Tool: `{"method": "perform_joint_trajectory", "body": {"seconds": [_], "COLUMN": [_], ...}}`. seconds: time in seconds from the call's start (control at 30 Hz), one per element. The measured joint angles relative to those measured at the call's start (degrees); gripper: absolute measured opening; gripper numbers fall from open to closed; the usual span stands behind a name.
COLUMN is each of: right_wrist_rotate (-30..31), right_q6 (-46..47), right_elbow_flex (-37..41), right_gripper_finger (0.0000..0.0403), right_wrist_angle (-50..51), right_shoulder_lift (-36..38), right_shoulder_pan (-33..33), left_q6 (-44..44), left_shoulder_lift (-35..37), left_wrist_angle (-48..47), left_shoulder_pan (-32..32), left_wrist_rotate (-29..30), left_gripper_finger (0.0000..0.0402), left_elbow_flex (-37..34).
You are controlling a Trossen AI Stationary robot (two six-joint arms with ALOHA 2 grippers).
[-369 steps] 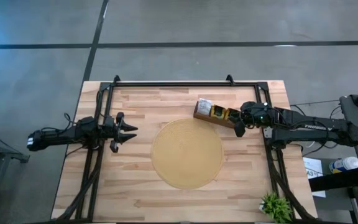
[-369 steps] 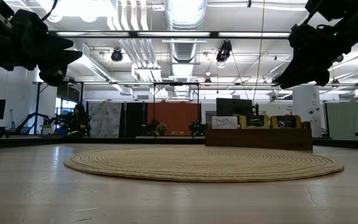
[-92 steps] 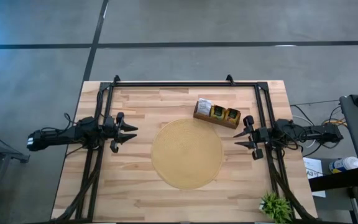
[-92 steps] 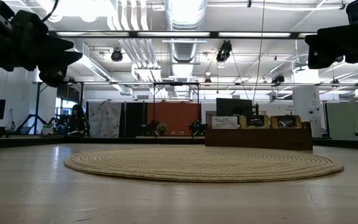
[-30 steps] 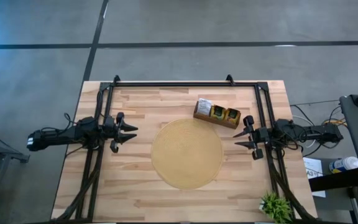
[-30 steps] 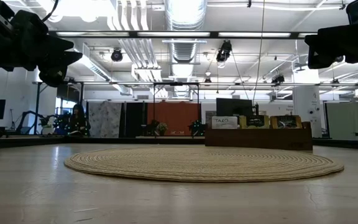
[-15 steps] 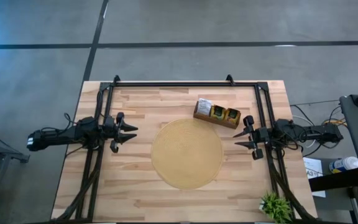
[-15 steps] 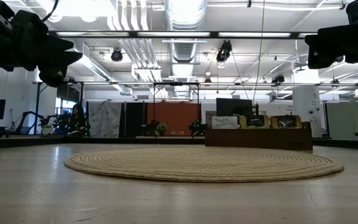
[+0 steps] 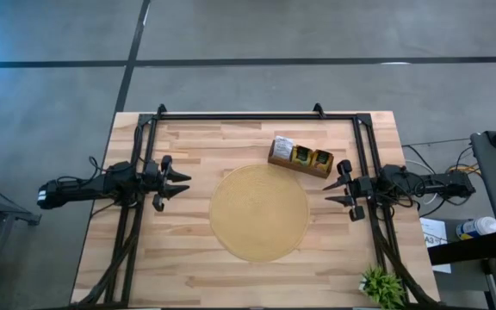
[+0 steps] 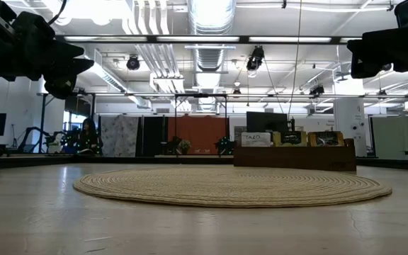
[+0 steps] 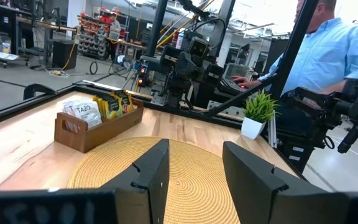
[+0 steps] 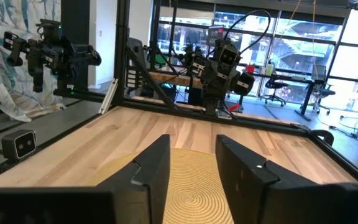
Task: Pick & Place Tea
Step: Return to Home Position
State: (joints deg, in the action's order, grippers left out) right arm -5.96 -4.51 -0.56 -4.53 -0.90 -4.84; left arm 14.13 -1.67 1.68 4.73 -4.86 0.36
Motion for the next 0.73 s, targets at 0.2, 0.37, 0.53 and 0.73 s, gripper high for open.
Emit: {"method": "perform_joint_trajectory", "body": {"seconds": [0.2, 0.37, 0.53, 0.73], "right_wrist_rotate": [0.0, 0.0, 0.0, 0.0], "right_q6": [0.0, 0.0, 0.0, 0.0], "right_elbow_flex": [0.0, 0.0, 0.0, 0.0], "right_gripper_finger": [0.0132, 0.0125, 0.0119, 0.0123], "right_wrist_angle": [0.0, 0.0, 0.0, 0.0], "right_shoulder_lift": [0.0, 0.0, 0.0, 0.0], "right_shoulder_pan": [0.0, 0.0, 0.0, 0.0], "left_q6": [0.0, 0.0, 0.0, 0.0], "left_shoulder_lift": [0.0, 0.0, 0.0, 0.0], "left_wrist_angle": [0.0, 0.0, 0.0, 0.0], "left_shoulder_pan": [0.0, 0.0, 0.0, 0.0], "left_wrist_rotate": [0.0, 0.0, 0.0, 0.0], "left_gripper_finger": [0.0145, 0.0145, 0.0145, 0.0145], "left_elbow_flex": [0.0, 0.0, 0.0, 0.0]}}
